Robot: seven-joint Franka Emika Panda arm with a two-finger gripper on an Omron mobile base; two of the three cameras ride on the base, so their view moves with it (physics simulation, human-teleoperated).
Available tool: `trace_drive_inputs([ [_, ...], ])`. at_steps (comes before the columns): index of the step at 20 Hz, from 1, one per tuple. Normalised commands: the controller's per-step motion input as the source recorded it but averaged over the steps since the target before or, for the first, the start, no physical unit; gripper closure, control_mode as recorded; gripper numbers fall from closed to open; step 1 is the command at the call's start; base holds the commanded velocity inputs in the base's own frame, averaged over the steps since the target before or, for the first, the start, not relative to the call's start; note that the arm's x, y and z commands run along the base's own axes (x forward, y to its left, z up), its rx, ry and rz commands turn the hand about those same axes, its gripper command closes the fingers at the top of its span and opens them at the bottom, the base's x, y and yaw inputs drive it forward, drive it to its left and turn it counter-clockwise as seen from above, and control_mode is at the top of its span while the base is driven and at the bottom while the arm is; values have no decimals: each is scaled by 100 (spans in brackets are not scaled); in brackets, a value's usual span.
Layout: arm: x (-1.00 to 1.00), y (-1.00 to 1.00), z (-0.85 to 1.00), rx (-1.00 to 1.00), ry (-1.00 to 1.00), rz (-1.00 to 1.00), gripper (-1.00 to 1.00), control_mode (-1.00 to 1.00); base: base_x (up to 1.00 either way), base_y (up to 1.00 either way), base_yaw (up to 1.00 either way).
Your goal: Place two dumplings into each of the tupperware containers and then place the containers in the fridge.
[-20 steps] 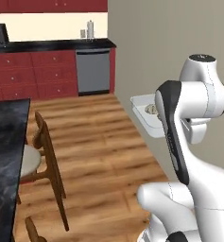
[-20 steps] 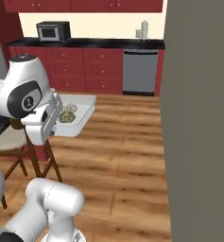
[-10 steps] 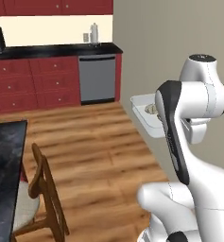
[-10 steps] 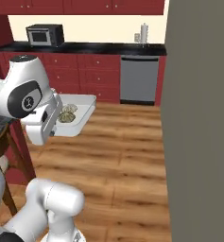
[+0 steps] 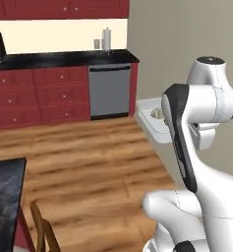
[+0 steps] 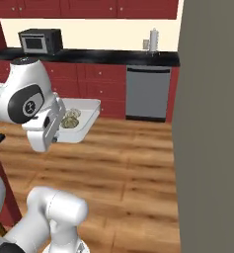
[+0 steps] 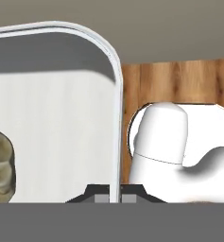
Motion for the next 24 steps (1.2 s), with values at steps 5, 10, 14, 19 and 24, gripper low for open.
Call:
trace_drive_inputs([
  [5,0,0,0,0,0,0,100,100,100,0,26],
  [10,0,0,0,0,0,0,100,100,100,0,37],
  [14,0,0,0,0,0,0,100,100,100,0,43],
  [19,0,0,0,0,0,0,100,100,100,0,49],
  [24,0,0,0,0,0,0,100,100,100,0,54],
])
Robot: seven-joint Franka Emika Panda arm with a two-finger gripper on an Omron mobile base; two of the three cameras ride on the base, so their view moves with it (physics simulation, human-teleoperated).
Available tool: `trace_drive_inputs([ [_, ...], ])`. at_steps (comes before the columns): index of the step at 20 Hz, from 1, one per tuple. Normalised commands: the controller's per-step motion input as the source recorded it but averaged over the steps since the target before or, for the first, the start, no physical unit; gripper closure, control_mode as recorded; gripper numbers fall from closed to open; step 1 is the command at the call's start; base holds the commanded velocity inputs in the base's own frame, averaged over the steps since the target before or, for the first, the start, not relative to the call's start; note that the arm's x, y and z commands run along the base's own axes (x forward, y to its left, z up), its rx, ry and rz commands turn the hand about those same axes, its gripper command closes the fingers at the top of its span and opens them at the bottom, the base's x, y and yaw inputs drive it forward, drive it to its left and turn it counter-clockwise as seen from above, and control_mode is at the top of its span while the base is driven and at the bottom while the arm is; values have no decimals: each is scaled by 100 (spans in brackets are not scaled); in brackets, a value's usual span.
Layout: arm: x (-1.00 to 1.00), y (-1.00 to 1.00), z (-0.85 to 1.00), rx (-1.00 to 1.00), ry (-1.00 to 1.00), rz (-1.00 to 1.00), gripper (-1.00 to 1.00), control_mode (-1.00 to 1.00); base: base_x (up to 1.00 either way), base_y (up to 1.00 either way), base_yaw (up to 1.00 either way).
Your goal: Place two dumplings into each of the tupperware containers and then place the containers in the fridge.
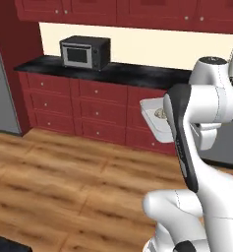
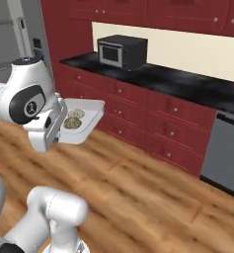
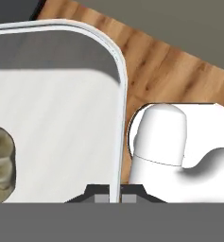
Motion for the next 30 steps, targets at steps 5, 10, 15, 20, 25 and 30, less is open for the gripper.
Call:
trace_drive_inputs([
  [5,0,0,0,0,0,0,100,100,100,0,54],
  [10,0,0,0,0,0,0,100,100,100,0,53],
  [15,0,0,0,0,0,0,100,100,100,0,52],
  [20,0,0,0,0,0,0,100,100,100,0,48],
  [25,0,0,0,0,0,0,100,100,100,0,28],
  [30,0,0,0,0,0,0,100,100,100,3,15],
])
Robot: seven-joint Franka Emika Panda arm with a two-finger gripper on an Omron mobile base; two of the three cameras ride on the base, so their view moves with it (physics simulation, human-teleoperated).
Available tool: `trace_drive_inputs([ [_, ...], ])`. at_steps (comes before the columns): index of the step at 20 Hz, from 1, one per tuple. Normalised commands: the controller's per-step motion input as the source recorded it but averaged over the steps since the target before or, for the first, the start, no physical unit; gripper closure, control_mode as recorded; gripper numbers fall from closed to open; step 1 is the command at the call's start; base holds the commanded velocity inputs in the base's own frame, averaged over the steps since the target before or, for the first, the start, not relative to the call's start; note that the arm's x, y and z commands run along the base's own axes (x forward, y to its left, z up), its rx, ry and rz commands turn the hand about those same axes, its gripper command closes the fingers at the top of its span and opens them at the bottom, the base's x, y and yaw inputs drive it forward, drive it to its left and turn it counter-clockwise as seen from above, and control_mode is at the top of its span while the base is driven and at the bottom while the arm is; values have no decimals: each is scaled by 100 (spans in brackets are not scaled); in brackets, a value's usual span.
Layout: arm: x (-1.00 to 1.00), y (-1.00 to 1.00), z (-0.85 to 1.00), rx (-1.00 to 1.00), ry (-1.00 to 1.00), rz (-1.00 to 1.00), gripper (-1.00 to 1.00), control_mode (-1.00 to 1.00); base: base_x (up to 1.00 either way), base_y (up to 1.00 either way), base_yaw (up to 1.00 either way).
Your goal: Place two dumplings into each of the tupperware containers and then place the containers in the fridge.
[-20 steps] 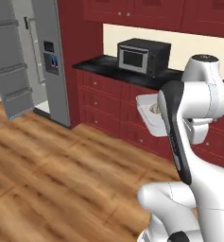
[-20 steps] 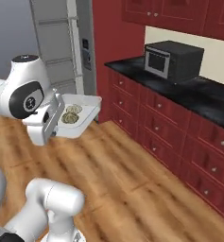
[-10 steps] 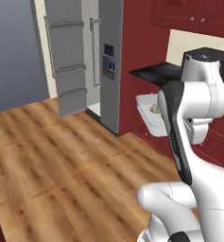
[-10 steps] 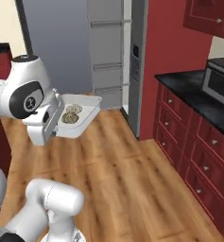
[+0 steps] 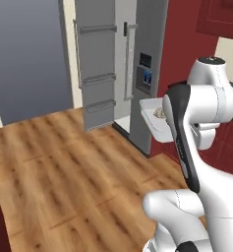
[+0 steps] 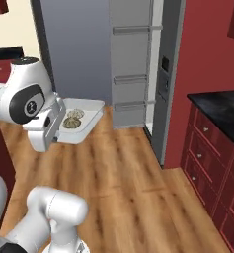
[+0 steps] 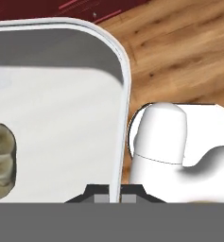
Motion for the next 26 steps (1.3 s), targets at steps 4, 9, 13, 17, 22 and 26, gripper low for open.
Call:
trace_drive_inputs([
  [4,0,0,0,0,0,0,100,100,100,4,-5],
  [9,0,0,0,0,0,0,100,100,98,9,-35],
  [13,0,0,0,0,0,0,100,100,66,25,-56],
  [17,0,0,0,0,0,0,100,100,55,31,-61],
  [22,0,0,0,0,0,0,100,100,77,44,-53],
  [26,0,0,0,0,0,0,100,100,85,54,-47],
])
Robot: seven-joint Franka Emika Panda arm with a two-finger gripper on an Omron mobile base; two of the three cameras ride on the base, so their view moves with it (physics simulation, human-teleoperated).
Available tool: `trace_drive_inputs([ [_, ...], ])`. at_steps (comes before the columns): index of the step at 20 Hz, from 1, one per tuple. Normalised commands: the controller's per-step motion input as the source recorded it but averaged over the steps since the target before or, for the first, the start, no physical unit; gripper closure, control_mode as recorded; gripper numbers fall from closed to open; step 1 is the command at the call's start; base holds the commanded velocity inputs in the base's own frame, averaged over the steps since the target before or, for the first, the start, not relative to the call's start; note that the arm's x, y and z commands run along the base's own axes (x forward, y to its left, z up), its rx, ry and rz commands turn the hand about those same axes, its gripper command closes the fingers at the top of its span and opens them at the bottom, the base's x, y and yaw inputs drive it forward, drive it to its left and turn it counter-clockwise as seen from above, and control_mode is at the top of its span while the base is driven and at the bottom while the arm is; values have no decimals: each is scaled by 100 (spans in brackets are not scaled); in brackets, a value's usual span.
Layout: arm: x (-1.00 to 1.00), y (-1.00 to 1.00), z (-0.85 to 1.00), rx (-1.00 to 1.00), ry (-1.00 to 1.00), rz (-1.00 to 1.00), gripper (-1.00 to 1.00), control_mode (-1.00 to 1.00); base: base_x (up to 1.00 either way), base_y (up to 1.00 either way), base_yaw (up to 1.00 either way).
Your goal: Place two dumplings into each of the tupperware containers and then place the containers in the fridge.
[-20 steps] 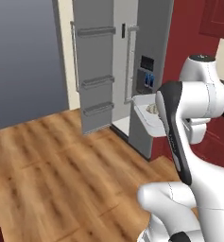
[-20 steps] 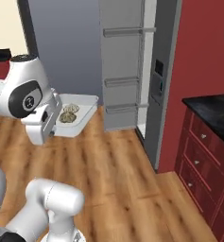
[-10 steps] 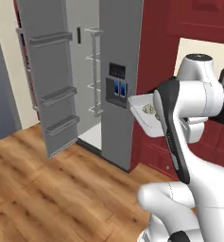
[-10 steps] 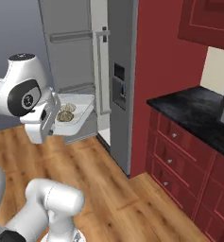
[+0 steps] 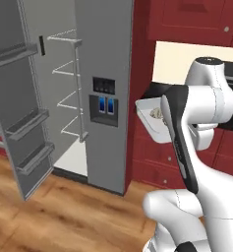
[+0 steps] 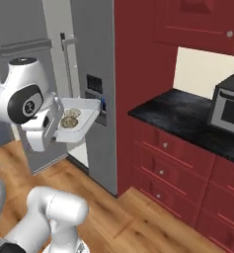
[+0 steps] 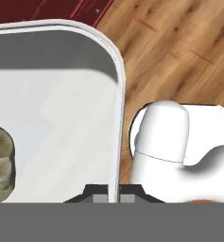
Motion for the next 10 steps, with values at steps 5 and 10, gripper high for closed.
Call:
trace_drive_inputs([
  [5,0,0,0,0,0,0,100,100,77,58,-49],
  [10,0,0,0,0,0,0,100,100,71,60,-46],
])
